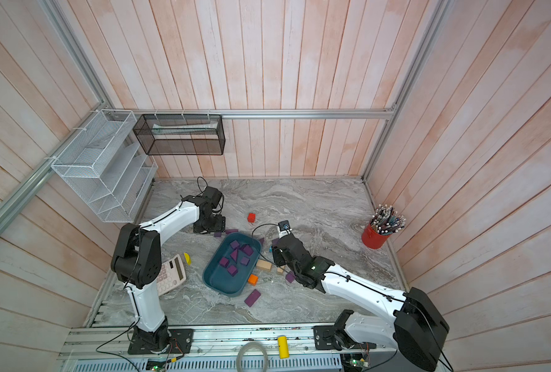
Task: Pick purple bricks into the storage bin
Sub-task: Pick up the building block from the center of the board.
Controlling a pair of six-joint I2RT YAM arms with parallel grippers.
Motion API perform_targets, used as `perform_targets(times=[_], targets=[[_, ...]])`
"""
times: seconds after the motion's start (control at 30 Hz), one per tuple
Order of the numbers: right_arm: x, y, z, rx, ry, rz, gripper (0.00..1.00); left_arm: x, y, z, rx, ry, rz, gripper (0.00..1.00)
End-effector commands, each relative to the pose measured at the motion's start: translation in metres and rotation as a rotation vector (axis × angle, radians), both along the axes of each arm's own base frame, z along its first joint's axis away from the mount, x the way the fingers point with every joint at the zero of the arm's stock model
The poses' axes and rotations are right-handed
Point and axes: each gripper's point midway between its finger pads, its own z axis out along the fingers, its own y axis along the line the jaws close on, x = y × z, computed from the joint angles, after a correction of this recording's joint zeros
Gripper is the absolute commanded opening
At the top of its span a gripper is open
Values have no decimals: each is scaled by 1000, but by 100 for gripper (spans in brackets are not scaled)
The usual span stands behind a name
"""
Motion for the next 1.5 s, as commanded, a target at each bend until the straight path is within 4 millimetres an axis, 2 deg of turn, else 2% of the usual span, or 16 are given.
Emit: perform_targets(times=[0.0, 0.07, 0.47, 0.67, 0.9, 1.07, 1.4, 1.47], targets=[[1, 0, 1, -7, -16, 11, 59, 1, 0, -4, 22, 16, 11, 81], [2, 0, -1, -16, -16, 14, 58, 0, -3, -8, 17, 26, 8, 77], [1, 2, 1, -1, -13, 21, 58, -6, -8, -25, 22, 58, 13, 76], [-2, 0, 3, 18, -16, 19, 58, -6, -8, -26, 32, 57, 20, 71], [0, 2, 7, 25, -20, 19, 58, 0, -11, -24, 31, 35, 13, 71], [0, 4, 5, 20, -3, 15, 58, 2, -13, -31, 26, 45, 8, 70], [1, 3, 7, 14, -3, 9, 58, 9, -18, -48, 23, 57, -4, 58], [1, 3, 7, 13, -2, 9, 58, 11, -19, -50, 21, 60, -7, 45]])
